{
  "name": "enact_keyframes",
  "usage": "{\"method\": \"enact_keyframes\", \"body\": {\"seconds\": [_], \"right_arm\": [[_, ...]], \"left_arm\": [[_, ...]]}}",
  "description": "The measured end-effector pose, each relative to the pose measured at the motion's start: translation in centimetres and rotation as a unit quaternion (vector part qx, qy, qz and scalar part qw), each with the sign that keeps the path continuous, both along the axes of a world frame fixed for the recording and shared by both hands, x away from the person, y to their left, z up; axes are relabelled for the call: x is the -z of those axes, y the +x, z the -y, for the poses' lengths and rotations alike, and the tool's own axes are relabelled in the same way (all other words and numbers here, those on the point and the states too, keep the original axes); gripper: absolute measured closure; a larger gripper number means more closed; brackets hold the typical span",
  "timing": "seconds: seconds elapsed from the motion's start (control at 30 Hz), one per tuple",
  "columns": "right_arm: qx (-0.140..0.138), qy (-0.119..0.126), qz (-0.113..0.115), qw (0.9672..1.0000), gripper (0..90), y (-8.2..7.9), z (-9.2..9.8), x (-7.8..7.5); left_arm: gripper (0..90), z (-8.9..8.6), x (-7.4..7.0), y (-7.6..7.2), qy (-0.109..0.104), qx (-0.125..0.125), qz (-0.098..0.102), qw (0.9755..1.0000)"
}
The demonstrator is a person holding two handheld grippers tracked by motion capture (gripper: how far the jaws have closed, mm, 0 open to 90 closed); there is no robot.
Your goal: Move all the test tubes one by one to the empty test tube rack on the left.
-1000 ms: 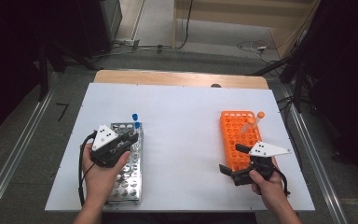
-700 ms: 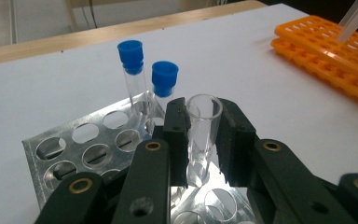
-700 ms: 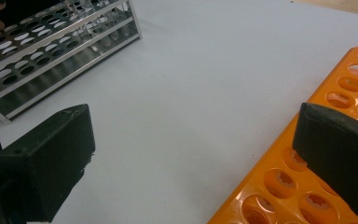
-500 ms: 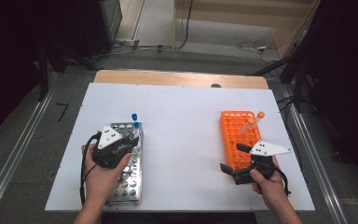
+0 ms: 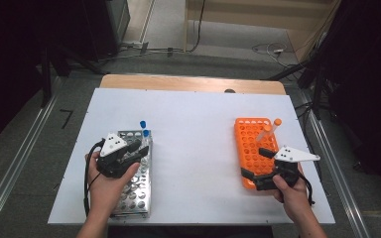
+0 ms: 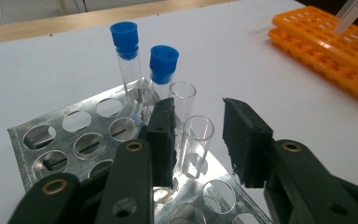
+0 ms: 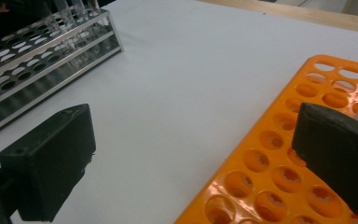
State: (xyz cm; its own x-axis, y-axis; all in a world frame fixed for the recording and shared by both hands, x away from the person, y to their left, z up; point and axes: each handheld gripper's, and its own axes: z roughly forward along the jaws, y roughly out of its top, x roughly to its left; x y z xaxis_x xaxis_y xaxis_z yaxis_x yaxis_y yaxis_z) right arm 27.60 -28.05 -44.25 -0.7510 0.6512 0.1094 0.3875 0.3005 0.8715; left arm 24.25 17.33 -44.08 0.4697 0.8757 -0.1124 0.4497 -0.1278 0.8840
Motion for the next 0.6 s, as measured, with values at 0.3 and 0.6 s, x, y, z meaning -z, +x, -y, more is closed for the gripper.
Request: {"method": "enact_keyframes", "body": {"seconds": [0.3, 0.6], "right_arm": [[0.046, 0.006, 0.005, 0.9989, 3.7, 1.4, 1.8, -0.2], [0.091, 0.001, -0.012, 0.9958, 12.9, 3.5, 2.6, 0.3]], "left_arm": [[36.7, -0.1, -0.4, -0.3, -0.030, 0.005, 0.027, 0.9992], [20.2, 0.5, -1.0, -0.7, -0.049, 0.010, 0.041, 0.9979]]}}
